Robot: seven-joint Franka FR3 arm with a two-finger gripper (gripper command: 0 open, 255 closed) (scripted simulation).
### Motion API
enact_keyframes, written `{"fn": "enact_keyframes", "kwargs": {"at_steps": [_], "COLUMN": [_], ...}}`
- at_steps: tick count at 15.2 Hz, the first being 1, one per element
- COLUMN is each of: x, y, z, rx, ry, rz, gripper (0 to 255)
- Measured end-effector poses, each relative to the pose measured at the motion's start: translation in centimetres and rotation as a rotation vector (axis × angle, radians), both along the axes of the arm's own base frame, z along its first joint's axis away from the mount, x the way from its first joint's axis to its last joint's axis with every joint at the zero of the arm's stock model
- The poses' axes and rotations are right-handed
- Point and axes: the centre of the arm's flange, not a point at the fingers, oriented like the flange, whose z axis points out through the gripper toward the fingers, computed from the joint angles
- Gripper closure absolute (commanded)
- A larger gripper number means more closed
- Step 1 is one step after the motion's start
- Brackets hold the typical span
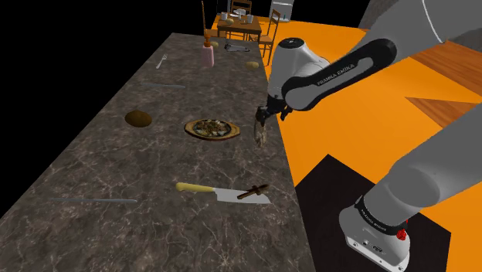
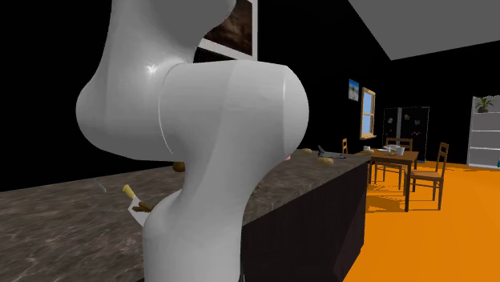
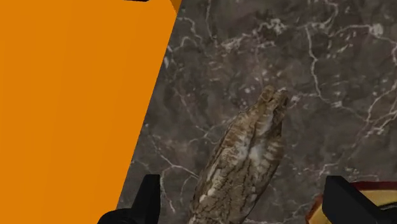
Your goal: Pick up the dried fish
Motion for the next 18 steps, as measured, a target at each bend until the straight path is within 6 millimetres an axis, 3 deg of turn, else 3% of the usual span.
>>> {"fn": "enact_keyframes", "kwargs": {"at_steps": [8,15,16,18], "x": [5.5,5.8,5.9,5.9], "y": [-1.3,-1.5,-1.4,-1.4], "z": [-7.7,-11.6,-11.8,-11.9], "rx": [-0.044,-0.048,-0.048,-0.048], "ry": [-0.049,-0.054,-0.054,-0.055], "rz": [-0.117,-0.125,-0.125,-0.124], "gripper": [0,0,255,255]}}
